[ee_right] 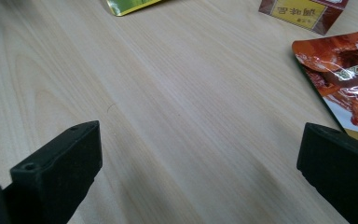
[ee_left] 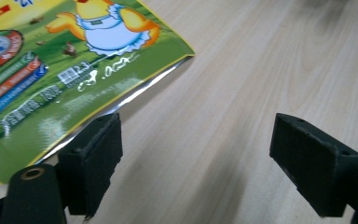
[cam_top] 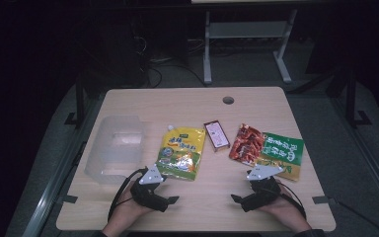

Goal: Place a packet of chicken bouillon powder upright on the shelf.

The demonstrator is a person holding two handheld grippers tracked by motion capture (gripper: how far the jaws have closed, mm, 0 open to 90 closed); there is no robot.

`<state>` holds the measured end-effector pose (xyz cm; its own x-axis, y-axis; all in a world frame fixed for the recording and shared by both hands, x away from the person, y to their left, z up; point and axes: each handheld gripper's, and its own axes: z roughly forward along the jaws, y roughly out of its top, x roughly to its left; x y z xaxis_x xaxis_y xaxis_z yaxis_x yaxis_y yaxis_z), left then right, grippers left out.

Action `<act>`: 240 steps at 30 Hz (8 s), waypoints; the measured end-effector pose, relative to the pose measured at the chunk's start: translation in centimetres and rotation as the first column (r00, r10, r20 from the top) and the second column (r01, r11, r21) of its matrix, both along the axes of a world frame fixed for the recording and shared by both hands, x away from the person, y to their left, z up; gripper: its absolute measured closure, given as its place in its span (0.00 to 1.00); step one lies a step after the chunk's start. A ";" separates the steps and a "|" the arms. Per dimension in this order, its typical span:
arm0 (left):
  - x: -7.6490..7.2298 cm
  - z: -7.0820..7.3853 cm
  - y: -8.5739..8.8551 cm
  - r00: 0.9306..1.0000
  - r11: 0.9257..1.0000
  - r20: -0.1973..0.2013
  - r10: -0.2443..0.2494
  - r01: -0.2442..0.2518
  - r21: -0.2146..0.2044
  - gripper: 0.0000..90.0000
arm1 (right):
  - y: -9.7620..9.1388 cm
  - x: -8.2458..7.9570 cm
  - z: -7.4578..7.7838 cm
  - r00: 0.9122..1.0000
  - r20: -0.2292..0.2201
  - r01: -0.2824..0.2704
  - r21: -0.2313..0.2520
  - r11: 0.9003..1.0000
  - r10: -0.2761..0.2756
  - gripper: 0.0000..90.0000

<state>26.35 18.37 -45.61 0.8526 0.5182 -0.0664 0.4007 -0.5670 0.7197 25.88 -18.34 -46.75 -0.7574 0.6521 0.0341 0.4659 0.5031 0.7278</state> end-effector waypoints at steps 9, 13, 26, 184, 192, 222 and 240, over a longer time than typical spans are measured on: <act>0.7 1.5 0.2 0.999 0.997 -0.023 0.049 -0.051 -0.063 0.42 | 0.3 -0.1 0.1 1.000 0.006 -0.018 -0.002 1.000 0.018 0.00; 1.4 2.1 0.1 0.997 0.996 -0.033 0.070 -0.072 -0.060 0.59 | 0.4 -0.2 0.2 1.000 -0.001 -0.015 0.006 1.000 0.015 0.00; 5.4 3.2 -2.9 0.987 0.988 -0.032 0.155 -0.156 -0.017 0.99 | 0.2 -0.3 0.2 1.000 -0.011 -0.013 0.013 1.000 0.014 0.00; 5.3 0.4 -5.3 0.987 0.989 -0.093 0.129 -0.122 0.081 0.19 | 0.2 -0.4 0.2 0.999 -0.029 -0.042 0.000 0.999 0.042 0.00; 5.5 -0.6 -5.6 0.984 0.988 -0.120 0.133 -0.123 0.091 0.18 | 0.2 -0.4 0.2 0.999 -0.031 -0.042 -0.002 0.999 0.042 0.00; 5.3 0.0 -5.5 0.992 0.986 -0.065 0.112 -0.103 0.130 1.00 | 0.3 -0.4 0.2 0.999 -0.030 -0.046 -0.001 0.999 0.046 0.00; 4.8 3.2 -3.9 0.995 0.986 -0.043 0.092 -0.097 -0.135 1.00 | 0.8 -0.6 0.7 0.989 -0.101 -0.097 0.087 0.991 0.106 0.00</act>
<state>31.13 14.47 -42.41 0.7961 0.5801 -0.1724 0.4751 -0.4226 0.7718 25.31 -17.53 -46.02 -0.8089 0.5637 0.1669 0.4916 0.4927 0.7180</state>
